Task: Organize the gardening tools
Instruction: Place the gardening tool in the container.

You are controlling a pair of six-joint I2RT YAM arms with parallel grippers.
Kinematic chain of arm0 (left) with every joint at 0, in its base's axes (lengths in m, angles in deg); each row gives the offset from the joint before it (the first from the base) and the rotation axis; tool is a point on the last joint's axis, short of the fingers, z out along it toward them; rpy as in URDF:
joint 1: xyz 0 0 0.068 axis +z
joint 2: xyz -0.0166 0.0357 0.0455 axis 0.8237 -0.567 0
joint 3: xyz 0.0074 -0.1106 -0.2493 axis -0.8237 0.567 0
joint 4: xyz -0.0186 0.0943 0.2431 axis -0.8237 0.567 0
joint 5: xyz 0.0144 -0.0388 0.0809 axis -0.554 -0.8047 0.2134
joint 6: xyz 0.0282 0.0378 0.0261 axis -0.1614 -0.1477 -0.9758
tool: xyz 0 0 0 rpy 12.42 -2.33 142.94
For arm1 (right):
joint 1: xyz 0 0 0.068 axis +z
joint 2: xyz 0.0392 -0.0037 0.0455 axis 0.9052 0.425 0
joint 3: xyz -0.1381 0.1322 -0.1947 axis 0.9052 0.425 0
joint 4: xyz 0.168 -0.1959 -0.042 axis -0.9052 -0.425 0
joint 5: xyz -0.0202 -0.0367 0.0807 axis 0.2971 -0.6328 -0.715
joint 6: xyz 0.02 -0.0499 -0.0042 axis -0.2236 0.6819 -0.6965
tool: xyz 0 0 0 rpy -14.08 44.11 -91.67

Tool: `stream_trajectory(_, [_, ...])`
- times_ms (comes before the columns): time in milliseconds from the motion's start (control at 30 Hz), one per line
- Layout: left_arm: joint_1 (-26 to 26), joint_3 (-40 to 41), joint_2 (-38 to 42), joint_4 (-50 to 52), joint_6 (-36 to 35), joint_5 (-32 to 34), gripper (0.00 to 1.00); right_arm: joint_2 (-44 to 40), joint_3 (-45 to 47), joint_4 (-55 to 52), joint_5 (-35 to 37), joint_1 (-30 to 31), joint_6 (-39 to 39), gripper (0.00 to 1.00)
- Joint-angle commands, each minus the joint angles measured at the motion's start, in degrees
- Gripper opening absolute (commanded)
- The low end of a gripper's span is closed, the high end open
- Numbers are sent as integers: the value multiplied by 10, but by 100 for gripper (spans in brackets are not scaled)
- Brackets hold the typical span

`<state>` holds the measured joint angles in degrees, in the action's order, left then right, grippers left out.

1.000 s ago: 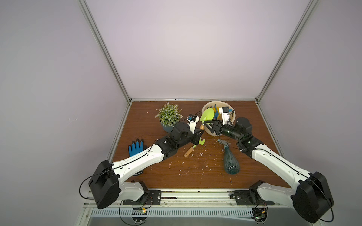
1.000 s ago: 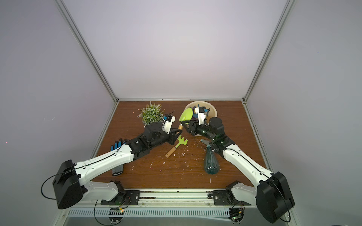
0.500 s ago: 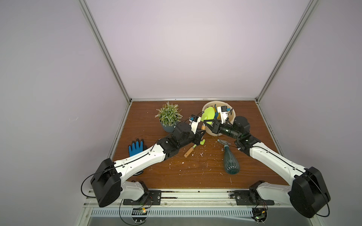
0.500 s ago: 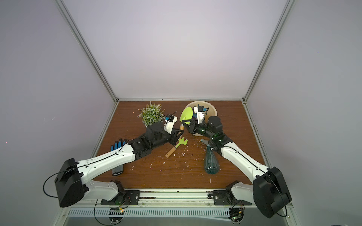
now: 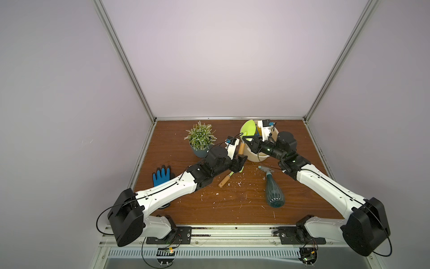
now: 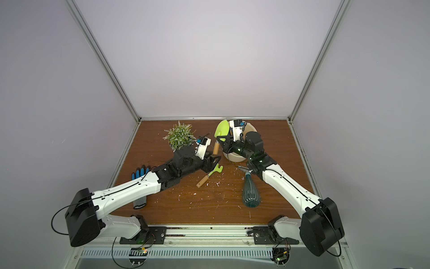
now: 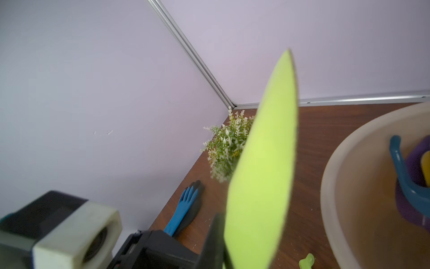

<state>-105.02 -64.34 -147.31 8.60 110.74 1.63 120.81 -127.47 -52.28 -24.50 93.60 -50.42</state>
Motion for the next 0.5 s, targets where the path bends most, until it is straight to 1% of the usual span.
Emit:
stream_trajectory(0, [-1, 5, 21, 15, 8, 15, 65, 5, -69, -33, 95, -5, 92, 0])
stream_trajectory(167, [10, 43, 44, 48, 26, 31, 66, 35, -137, -78, 254, -7, 184, 0])
stream_trajectory(267, [12, 70, 58, 61, 35, 45, 67, 60, -152, -82, 344, -7, 223, 0])
stream_trajectory(333, [12, 85, 66, 69, 40, 51, 67, 76, -145, -66, 384, -8, 250, 0])
stream_trajectory(467, [13, 101, 59, 98, 53, 74, 67, 114, -130, -41, 436, -8, 295, 0])
